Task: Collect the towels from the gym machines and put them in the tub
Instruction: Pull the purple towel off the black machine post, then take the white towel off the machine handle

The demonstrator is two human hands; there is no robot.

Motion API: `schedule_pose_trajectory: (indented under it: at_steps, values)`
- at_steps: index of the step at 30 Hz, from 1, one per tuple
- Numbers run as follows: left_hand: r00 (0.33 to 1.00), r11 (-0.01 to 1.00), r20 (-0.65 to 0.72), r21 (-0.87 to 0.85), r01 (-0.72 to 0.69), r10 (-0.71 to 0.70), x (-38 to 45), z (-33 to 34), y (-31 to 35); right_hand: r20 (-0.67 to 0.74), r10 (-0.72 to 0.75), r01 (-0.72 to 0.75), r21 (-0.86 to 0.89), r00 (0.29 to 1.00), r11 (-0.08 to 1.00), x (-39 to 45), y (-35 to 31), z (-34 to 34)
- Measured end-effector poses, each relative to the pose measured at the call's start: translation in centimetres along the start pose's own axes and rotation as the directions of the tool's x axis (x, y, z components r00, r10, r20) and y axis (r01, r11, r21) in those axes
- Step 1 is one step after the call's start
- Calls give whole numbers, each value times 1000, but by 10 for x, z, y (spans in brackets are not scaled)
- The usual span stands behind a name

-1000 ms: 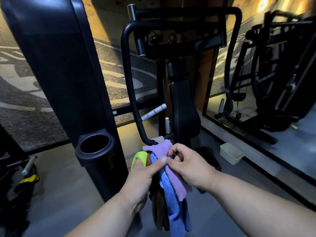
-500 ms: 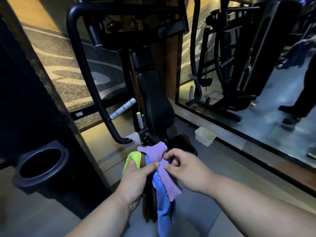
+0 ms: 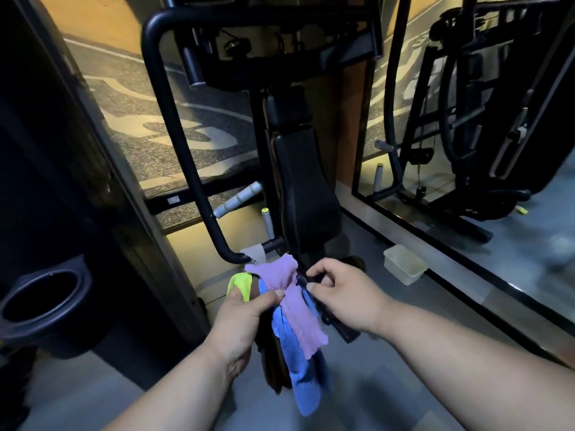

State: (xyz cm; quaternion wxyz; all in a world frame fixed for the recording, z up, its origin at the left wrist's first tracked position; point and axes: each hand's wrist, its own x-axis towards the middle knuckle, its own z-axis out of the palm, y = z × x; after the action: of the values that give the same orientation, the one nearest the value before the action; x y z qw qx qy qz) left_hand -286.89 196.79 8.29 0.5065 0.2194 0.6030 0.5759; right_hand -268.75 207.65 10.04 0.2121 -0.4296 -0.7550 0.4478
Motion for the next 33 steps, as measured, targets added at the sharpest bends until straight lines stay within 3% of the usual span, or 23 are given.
schedule_pose_trajectory:
  at_steps: [8, 16, 23, 33]
  values:
    - [991, 998, -134, -67, 10, -19, 41, -31, -1, 161, -6, 6, 0, 987, 1000, 67, 5, 24]
    - [983, 996, -178, -73, 41, -53, 115, -59, 6, 195, 63, -57, -33, 979, 998, 153, 14, 40]
    - [979, 998, -202, -58, 23, -34, 160, -75, 11, 174, 144, -154, 41, 974, 987, 218, 29, 55]
    - [920, 1000, -391, -22, 3, -12, 175, -82, 16, 385, 168, -126, -132, 907, 983, 316, 45, 94]
